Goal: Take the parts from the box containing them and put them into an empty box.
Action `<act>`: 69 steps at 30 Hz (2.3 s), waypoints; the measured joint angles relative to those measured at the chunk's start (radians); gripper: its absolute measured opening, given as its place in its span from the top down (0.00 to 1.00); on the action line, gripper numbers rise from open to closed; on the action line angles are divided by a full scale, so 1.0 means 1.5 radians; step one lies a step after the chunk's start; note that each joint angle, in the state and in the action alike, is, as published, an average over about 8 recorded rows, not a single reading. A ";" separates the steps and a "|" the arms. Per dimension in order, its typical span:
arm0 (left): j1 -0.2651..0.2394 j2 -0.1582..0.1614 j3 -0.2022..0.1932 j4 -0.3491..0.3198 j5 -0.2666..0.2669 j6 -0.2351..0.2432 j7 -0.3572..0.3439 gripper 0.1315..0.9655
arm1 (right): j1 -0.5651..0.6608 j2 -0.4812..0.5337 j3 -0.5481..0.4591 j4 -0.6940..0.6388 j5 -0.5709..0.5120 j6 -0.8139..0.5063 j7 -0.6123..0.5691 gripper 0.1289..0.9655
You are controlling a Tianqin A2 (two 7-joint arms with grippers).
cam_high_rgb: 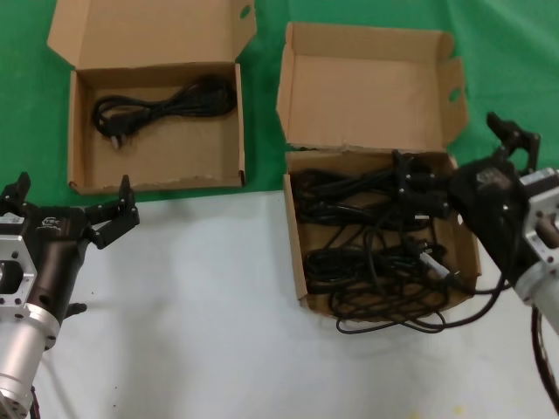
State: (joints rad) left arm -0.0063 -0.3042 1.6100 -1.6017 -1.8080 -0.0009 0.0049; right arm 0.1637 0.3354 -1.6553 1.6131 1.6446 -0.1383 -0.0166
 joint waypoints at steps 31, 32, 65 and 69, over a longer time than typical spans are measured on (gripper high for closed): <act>0.004 0.002 -0.006 0.001 0.005 0.001 -0.003 0.00 | -0.095 -0.021 0.032 -0.008 0.091 0.081 0.010 0.00; 0.004 0.002 -0.006 0.001 0.005 0.001 -0.003 0.00 | -0.095 -0.021 0.032 -0.008 0.091 0.081 0.010 0.00; 0.004 0.002 -0.006 0.001 0.005 0.001 -0.003 0.00 | -0.095 -0.021 0.032 -0.008 0.091 0.081 0.010 0.00; 0.004 0.002 -0.006 0.001 0.005 0.001 -0.003 0.00 | -0.095 -0.021 0.032 -0.008 0.091 0.081 0.010 0.00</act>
State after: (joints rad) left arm -0.0008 -0.3005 1.6013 -1.6002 -1.8010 -0.0001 0.0006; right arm 0.0207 0.3045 -1.6070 1.6017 1.7804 -0.0174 -0.0021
